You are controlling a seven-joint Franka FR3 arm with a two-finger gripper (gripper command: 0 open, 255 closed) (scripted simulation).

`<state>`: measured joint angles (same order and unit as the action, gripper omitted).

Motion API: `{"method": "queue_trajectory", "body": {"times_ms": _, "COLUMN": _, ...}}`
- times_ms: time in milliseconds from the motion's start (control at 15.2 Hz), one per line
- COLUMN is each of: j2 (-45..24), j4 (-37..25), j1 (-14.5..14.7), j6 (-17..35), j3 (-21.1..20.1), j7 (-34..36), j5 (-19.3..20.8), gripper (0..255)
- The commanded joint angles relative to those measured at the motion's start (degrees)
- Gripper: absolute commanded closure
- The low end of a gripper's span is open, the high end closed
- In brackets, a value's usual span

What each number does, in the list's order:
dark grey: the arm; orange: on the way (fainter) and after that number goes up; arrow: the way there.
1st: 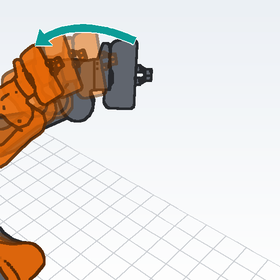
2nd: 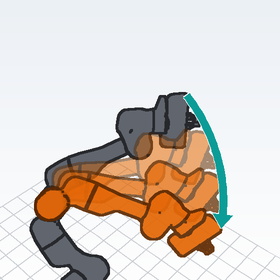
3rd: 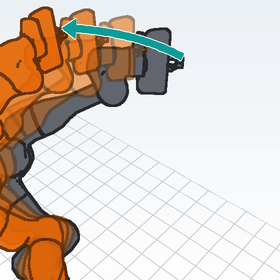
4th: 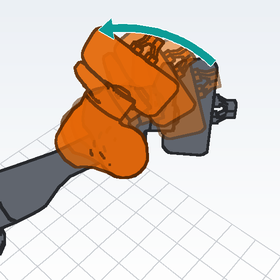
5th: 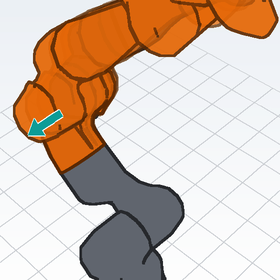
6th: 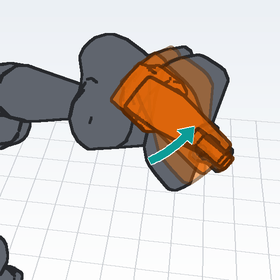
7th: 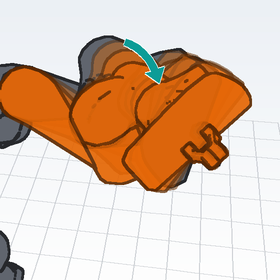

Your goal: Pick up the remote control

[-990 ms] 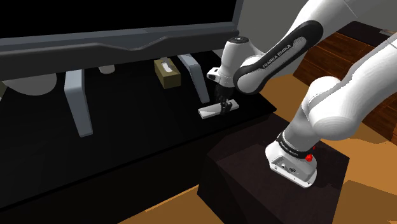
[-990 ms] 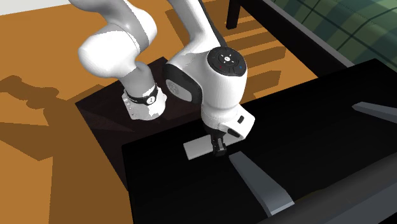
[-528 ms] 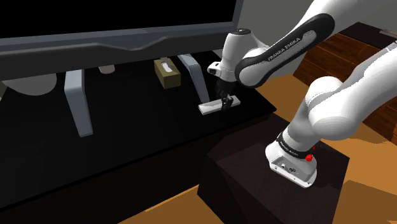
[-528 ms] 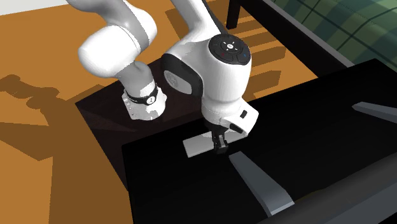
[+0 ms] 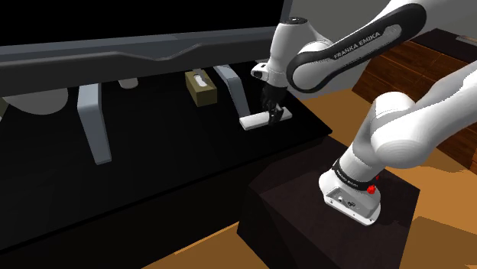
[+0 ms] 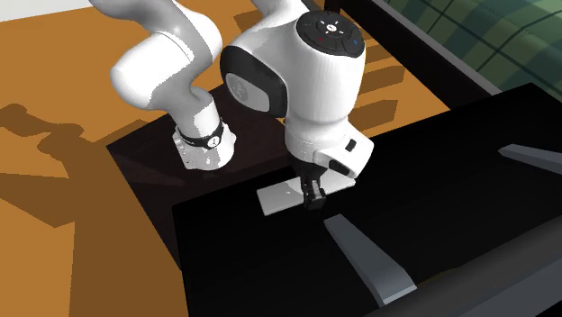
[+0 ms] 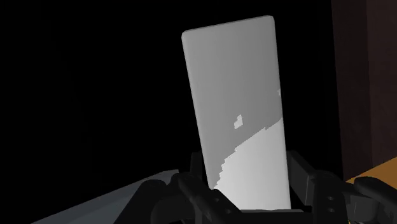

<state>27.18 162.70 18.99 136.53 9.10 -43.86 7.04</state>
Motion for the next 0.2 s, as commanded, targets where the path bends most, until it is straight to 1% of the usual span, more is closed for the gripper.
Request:
{"method": "queue_trajectory", "body": {"times_ms": 0, "j2": 1.5, "j4": -0.7, "j1": 0.1, "j6": -2.3, "j3": -0.3, "j7": 0.1, "j5": -0.1, "gripper": 255}}
{"method": "queue_trajectory", "body": {"times_ms": 132, "j2": 1.6, "j4": -0.8, "j1": 0.1, "j6": -2.4, "j3": -0.3, "j7": 0.1, "j5": -0.1, "gripper": 255}}
